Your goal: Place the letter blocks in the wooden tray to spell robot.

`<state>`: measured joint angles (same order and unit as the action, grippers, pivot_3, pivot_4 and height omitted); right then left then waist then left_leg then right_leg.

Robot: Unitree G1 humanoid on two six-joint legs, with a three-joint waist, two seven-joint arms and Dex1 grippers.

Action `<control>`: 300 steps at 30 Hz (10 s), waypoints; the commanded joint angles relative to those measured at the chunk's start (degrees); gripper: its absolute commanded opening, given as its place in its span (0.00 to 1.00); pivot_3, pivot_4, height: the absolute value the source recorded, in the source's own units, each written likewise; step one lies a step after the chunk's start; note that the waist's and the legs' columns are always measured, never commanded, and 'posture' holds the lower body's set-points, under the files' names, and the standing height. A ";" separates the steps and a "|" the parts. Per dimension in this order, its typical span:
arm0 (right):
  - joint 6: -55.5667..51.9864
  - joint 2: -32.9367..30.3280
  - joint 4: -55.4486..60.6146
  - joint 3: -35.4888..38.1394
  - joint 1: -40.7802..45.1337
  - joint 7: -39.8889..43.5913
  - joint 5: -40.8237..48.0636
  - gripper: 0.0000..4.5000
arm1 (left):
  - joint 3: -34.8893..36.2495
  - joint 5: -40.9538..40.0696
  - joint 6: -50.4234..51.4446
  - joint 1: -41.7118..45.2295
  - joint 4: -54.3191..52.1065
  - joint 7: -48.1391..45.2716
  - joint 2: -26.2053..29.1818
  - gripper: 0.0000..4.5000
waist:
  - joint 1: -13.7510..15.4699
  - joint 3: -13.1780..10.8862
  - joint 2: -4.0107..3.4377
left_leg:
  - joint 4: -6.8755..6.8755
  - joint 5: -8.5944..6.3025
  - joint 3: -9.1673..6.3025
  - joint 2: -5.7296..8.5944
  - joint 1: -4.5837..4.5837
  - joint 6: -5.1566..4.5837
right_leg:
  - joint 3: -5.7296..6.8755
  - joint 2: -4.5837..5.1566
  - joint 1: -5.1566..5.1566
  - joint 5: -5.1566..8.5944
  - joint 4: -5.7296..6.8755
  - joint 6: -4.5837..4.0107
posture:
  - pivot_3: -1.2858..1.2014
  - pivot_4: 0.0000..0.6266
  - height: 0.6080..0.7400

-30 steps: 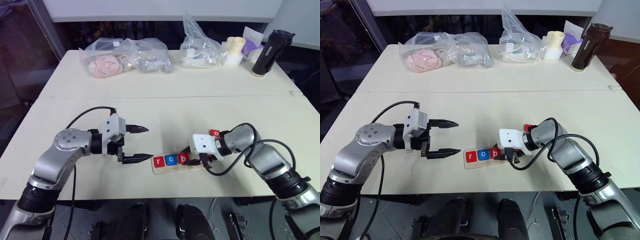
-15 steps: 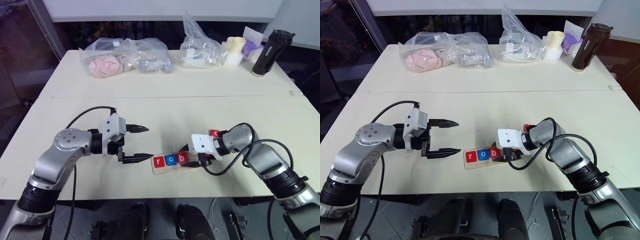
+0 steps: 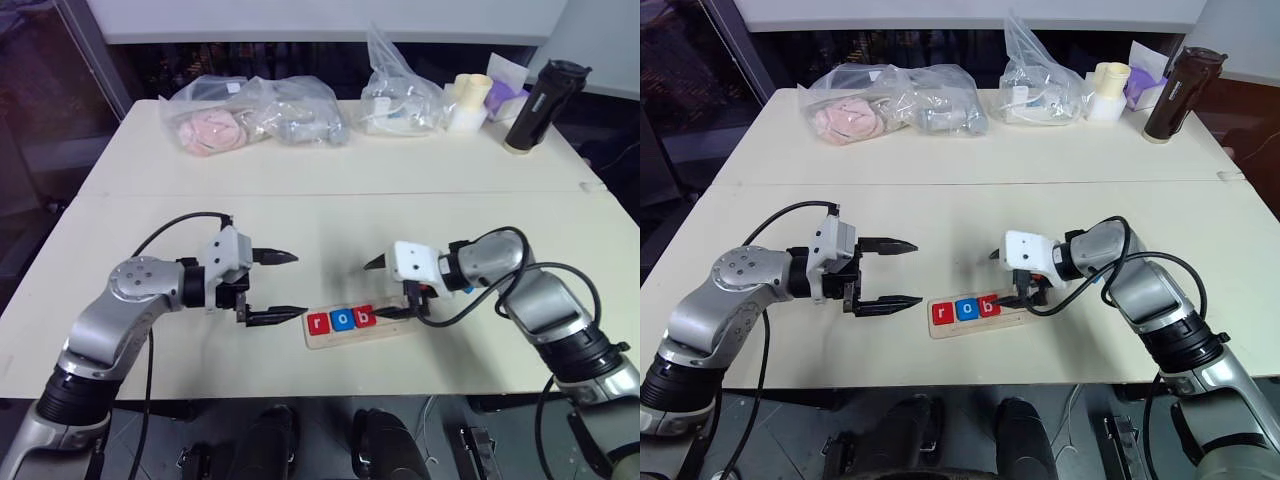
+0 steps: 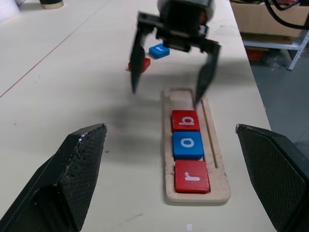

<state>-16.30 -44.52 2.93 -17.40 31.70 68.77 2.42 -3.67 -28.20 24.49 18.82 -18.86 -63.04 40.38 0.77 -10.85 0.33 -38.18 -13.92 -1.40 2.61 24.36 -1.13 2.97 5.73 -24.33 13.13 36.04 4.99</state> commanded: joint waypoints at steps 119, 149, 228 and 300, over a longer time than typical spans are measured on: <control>1.90 -19.31 4.00 17.80 -24.95 3.28 7.71 0.99 | -1.52 2.51 -5.45 2.04 2.52 -2.52 -2.67 1.00 | 0.01 -0.17 -0.06 | 0.24 0.04 0.19 -0.41 0.05 0.07 | 0.10 -0.15 0.07 -0.19 -0.73 -0.30 | 0.52 0.24 1.00; -0.68 -15.34 5.46 12.95 -12.96 6.48 8.23 0.25 | -1.77 2.53 -5.10 1.96 1.91 -1.42 -2.42 1.00 | -0.09 -0.15 -0.09 | 0.16 0.05 0.21 -0.41 0.02 0.08 | 0.03 -0.16 0.04 -0.25 -0.56 -0.35 | 0.52 0.24 1.00; -3.48 -2.14 3.96 5.03 1.20 4.76 3.02 0.99 | -1.47 1.08 -3.28 -0.30 -2.04 2.14 -2.03 1.00 | -0.01 -0.14 -0.09 | 0.01 0.07 0.22 -0.38 0.00 0.11 | 0.04 -0.23 0.02 -0.38 -0.35 -0.16 | 0.52 0.24 1.00; -76.20 32.06 46.57 28.33 -21.29 -59.71 -0.07 0.26 | -2.26 1.31 -4.25 0.57 0.33 0.76 -2.67 1.00 | -1.43 -0.09 -0.18 | 0.21 0.16 0.36 -0.53 -0.14 0.18 | -0.40 -0.38 -0.24 -0.17 -0.06 -0.26 | 0.52 0.24 1.00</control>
<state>-92.09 -12.36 46.65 10.57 10.29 8.77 1.42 -7.13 -26.69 21.42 18.82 -17.86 -62.04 37.59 -0.65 -10.95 0.15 -37.98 -13.76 -1.04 2.09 24.22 -0.95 2.56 5.37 -24.58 12.95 35.98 4.73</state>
